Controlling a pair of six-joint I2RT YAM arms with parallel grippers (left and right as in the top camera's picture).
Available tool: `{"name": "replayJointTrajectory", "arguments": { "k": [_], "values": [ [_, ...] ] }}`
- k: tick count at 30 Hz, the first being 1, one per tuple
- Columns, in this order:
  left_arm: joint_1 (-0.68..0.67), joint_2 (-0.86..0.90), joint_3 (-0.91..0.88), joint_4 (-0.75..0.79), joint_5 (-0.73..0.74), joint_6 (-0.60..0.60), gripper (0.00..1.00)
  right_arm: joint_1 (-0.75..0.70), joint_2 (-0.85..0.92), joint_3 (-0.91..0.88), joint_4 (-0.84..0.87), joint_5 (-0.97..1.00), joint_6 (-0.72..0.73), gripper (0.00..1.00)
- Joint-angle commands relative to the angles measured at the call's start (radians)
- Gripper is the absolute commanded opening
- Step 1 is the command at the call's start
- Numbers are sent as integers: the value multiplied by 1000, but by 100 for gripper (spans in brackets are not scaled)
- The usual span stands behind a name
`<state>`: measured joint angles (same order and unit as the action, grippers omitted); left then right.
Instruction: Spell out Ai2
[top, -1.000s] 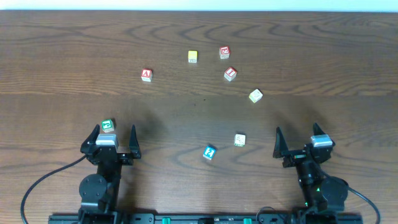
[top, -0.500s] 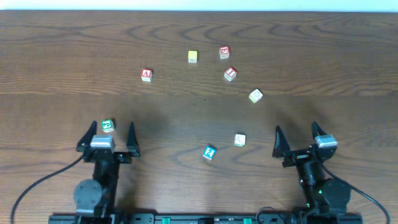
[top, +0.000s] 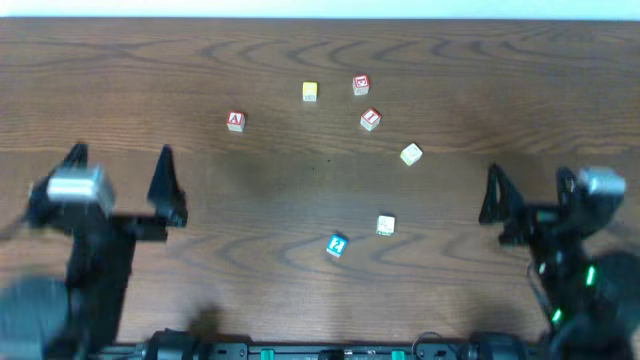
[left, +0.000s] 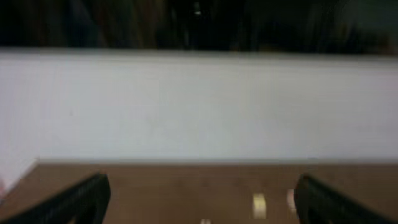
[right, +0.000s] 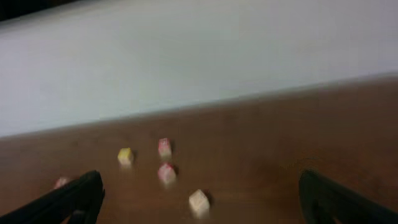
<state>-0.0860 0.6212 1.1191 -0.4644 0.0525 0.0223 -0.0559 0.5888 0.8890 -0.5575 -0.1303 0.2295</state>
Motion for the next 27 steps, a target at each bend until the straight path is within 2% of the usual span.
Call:
{"name": "replayJointTrajectory", "arguments": {
  "k": [1, 3, 5, 9, 12, 15, 17, 19, 23, 27],
  "values": [
    [0, 221, 251, -211, 27, -8, 95, -8, 212, 202, -158, 0, 24, 99],
    [0, 370, 425, -442, 27, -8, 95, -8, 351, 330, -311, -40, 24, 99],
    [-6, 493, 542, -619, 30, -19, 95, -8, 454, 395, -375, -71, 28, 99],
    [-22, 667, 581, -768, 48, -30, 95, -8, 601, 407, -435, -213, 10, 99],
    [-26, 797, 577, -843, 198, -30, 95, -6, 699, 407, -492, -311, -38, 99],
    [-26, 917, 577, -856, 258, -30, 95, 26, 768, 407, -552, -196, -46, 99],
    [-26, 993, 577, -840, 251, -21, 95, 67, 788, 407, -570, -38, 50, 99],
    [-26, 1056, 577, -797, 220, -3, 95, 112, 792, 407, -570, 40, 91, 99],
    [-26, 1184, 577, -684, 172, 2, 95, 183, 792, 407, -529, 56, 70, 99],
    [-26, 1277, 577, -611, 112, 53, 95, 194, 792, 407, -510, 74, 133, 99]
  ]
}}
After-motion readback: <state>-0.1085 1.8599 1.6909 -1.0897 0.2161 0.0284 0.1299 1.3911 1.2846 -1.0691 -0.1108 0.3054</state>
